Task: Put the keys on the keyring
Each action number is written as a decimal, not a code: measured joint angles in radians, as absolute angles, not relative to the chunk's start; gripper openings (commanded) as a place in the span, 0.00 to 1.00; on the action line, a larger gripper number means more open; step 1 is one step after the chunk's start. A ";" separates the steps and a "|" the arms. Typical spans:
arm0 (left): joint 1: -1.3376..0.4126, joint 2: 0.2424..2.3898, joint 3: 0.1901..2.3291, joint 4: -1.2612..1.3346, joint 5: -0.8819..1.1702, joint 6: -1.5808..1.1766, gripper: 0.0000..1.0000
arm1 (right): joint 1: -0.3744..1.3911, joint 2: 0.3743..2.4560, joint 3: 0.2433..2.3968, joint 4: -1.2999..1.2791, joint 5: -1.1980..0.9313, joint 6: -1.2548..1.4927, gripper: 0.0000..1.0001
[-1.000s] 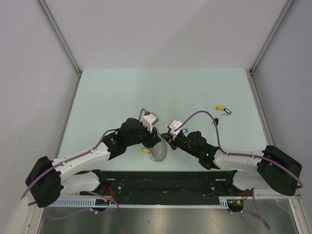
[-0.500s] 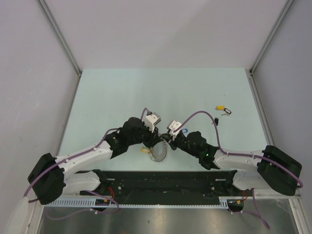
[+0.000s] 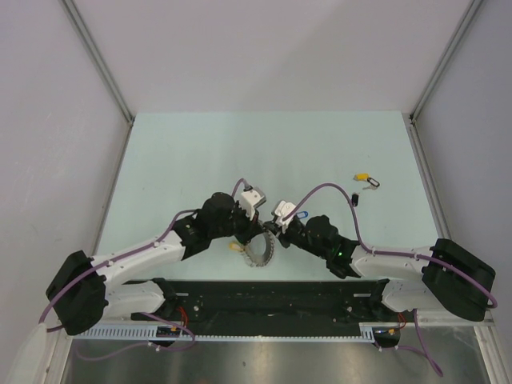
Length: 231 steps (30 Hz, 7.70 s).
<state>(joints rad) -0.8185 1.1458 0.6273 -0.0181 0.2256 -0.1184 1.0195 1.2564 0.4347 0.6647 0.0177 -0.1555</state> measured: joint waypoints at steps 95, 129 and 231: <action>-0.739 0.959 0.500 -0.010 0.292 -0.159 0.01 | 0.501 2.090 1.543 -0.872 -0.296 -0.046 0.28; -0.738 0.959 0.499 -0.010 0.293 -0.159 0.00 | 0.567 2.114 1.594 -0.974 -0.194 -0.091 0.21; -0.619 1.084 0.863 -0.189 0.926 0.356 0.00 | 0.586 0.965 0.560 0.584 -0.935 -0.047 0.00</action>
<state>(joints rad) -0.6193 1.0843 0.8631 -0.1886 0.9260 0.3557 0.5861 0.9649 0.5598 0.5838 -0.9348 -0.0467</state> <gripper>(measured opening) 0.011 0.009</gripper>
